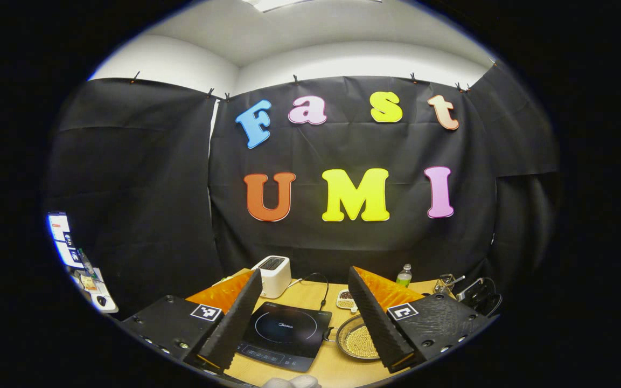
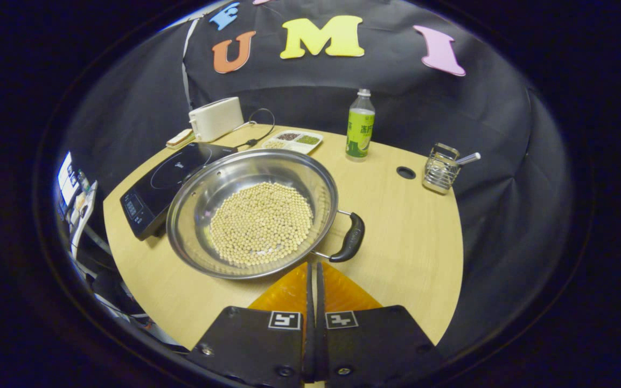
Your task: First push the handle of the pot to place it horizontally, then grasp the pot with both hands and set it on the induction cooktop.
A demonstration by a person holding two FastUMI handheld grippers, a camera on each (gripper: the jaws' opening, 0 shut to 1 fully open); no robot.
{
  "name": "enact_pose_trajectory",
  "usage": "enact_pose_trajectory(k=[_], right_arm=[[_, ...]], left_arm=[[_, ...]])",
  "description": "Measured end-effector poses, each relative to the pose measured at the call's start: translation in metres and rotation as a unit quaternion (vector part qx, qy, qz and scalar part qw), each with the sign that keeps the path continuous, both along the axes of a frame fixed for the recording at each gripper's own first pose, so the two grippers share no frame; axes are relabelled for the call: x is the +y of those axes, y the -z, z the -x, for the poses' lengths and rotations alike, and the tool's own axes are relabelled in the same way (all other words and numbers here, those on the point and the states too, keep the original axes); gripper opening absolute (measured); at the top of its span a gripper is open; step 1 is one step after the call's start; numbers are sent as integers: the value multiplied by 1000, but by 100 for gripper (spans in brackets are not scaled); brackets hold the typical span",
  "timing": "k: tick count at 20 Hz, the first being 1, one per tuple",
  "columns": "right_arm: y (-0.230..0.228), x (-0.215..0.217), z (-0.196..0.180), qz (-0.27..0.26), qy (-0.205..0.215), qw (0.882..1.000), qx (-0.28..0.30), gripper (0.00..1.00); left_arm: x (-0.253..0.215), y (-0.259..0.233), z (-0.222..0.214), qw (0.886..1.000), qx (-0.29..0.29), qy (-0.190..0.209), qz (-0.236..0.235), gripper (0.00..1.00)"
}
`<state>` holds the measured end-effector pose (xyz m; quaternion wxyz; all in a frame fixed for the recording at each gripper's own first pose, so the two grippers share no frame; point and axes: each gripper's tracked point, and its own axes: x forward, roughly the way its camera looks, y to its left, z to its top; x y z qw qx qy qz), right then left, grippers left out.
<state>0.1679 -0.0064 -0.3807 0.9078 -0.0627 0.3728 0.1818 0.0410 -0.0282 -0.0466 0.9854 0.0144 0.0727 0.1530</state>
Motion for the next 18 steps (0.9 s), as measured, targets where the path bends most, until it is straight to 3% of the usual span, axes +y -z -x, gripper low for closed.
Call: enact_pose_trajectory(k=[9,11,15,16,18], right_arm=[[-57,-9,60,-38,112,992,-47,2],[-65,-9,74,-42,130,989,-55,7],[-72,-5,106,-54,151,985,-67,31],[-72,-4,113,-51,151,985,-68,45],[-70,-4,124,-40,152,985,-67,57]], left_arm=[[26,25,14,997,7,77,11,96],[32,34,19,996,11,92,19,96],[45,61,30,993,31,108,30,96],[46,65,32,993,31,112,33,96],[49,80,35,992,41,118,34,96]])
